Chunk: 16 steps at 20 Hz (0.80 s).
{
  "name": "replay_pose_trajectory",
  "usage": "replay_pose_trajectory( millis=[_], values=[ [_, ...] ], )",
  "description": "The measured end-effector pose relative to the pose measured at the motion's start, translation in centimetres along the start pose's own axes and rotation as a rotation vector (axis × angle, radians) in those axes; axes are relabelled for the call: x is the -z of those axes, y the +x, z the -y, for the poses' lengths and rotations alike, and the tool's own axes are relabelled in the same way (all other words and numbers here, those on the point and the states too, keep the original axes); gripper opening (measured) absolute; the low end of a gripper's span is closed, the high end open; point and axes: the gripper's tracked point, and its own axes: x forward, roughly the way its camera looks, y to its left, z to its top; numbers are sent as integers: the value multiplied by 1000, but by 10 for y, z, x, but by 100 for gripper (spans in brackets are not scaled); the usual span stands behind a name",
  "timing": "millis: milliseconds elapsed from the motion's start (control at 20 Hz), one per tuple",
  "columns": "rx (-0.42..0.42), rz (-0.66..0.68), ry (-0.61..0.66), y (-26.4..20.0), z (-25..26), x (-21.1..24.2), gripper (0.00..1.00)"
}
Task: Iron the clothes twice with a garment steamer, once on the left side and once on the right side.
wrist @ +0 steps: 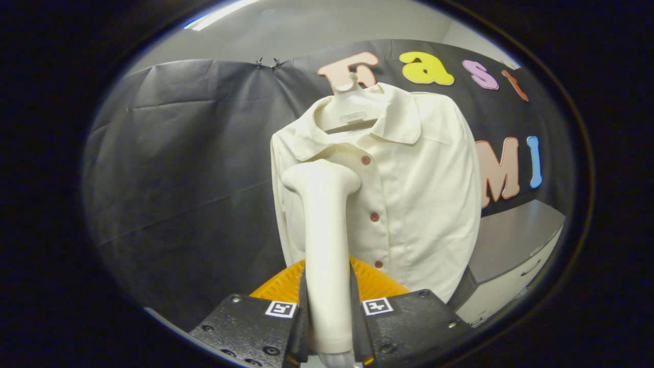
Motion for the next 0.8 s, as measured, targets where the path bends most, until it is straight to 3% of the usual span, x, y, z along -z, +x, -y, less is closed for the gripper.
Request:
replay_pose_trajectory(
  millis=[150,800],
  values=[
    [31,14,-28,14,-1,10,33],
    [198,-148,-1,55,-16,80,33]
  ],
)
